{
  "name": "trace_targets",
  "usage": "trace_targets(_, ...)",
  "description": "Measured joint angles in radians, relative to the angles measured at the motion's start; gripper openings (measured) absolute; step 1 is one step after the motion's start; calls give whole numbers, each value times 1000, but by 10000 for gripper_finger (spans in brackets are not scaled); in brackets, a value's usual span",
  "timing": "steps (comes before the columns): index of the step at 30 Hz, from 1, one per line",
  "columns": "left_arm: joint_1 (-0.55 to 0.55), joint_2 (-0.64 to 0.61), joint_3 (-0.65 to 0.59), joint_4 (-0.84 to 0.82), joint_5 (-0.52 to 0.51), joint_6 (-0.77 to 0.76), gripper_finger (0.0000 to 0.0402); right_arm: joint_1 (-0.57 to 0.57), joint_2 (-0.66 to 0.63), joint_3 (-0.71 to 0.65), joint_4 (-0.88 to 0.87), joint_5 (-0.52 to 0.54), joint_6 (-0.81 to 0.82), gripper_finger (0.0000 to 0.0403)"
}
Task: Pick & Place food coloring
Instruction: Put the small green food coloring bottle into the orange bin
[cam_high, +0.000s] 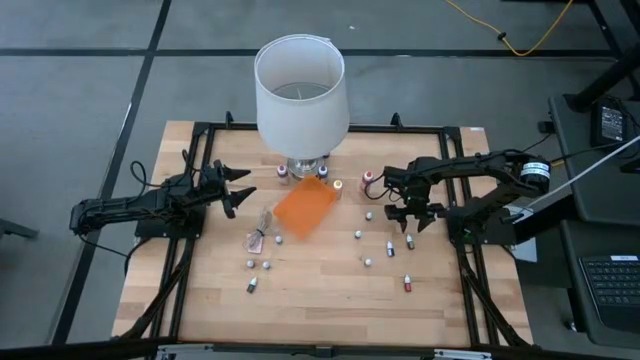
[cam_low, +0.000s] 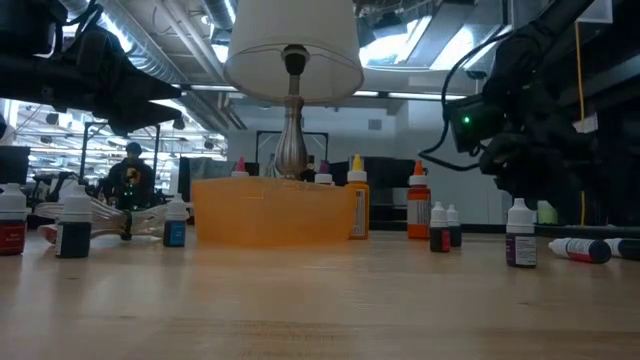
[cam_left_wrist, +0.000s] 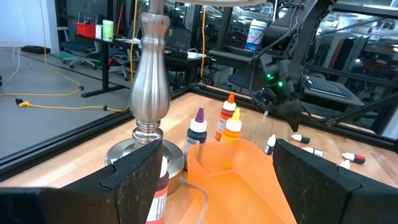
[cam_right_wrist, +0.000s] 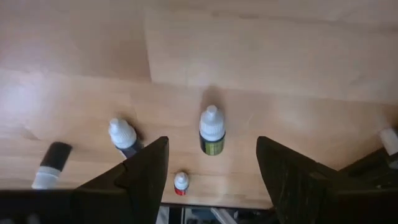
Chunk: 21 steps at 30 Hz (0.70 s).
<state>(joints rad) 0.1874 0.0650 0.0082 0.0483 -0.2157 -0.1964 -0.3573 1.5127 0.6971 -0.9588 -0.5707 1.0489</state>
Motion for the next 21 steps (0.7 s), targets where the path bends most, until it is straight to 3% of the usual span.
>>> trace_targets(21,0,0,0,0,0,0,294,1,131,-1,78,-34,-85,244)
